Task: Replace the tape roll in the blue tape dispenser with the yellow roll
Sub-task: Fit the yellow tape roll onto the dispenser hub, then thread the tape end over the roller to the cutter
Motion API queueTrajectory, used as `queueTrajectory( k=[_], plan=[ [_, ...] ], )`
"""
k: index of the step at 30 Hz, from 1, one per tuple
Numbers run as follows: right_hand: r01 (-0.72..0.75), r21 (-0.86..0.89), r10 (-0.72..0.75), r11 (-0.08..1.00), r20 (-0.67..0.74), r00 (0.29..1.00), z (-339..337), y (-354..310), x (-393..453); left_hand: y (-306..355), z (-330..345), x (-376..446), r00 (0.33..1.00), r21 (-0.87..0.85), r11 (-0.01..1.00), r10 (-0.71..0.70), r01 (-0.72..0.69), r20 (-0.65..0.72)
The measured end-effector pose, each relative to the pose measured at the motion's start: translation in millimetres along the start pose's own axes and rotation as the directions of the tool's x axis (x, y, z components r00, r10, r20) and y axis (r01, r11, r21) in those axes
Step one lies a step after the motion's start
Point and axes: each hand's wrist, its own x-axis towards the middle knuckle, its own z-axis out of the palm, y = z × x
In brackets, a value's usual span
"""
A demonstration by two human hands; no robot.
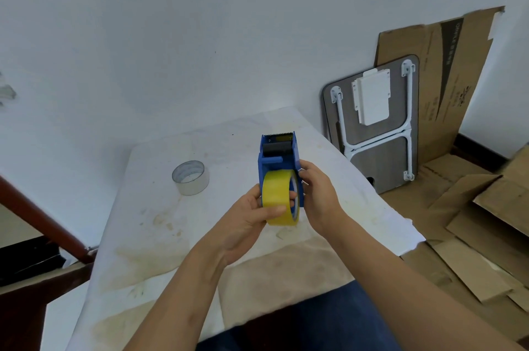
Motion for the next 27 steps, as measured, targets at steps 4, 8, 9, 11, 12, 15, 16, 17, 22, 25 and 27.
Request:
queueTrajectory(
  k=[4,8,9,11,12,15,16,17,22,25,27],
  plan=[
    [0.0,-0.013,0.0,1.0,0.004,1.0,1,1,0,7,3,4,0.998,0.013,1.0,-0.013,0.014,-0.055],
    [0.03,-0.086,-0.034,0.996,-0.039,0.999,2,0,2,7,2,6,0.998,0.017,1.0,0.003,-0.002,-0.061],
    [0.046,-0.121,-0.052,0.992,-0.051,0.997,1,0,3,7,1,6,0.998,0.017,1.0,0.007,-0.006,-0.064],
    [0.086,-0.192,-0.098,0.978,-0.053,0.994,1,-2,4,7,0,7,0.997,0.026,1.0,0.018,-0.016,-0.071],
    [0.113,-0.228,-0.128,0.967,-0.053,0.99,2,-4,3,7,0,7,0.997,0.04,0.999,0.023,-0.02,-0.078],
    [0.258,-0.379,-0.287,0.889,-0.023,0.958,4,-13,-1,5,-2,7,0.99,0.09,0.996,0.029,-0.017,-0.135],
    [0.302,-0.442,-0.334,0.845,0.006,0.943,3,-16,-2,4,-3,8,0.988,0.104,0.994,0.033,-0.017,-0.153],
    [0.345,-0.493,-0.369,0.799,0.05,0.928,3,-18,-2,2,-4,8,0.985,0.115,0.993,0.04,-0.02,-0.168],
    [0.368,-0.577,-0.359,0.729,0.134,0.924,9,-19,-7,3,-6,8,0.965,0.172,0.983,0.106,-0.065,-0.241],
    [0.312,-0.595,-0.282,0.74,0.147,0.948,13,-16,-7,3,-5,9,0.945,0.216,0.973,0.14,-0.076,-0.296],
    [0.331,-0.604,-0.288,0.726,0.17,0.942,16,-16,-6,5,-6,10,0.935,0.244,0.966,0.158,-0.08,-0.318]
  ],
)
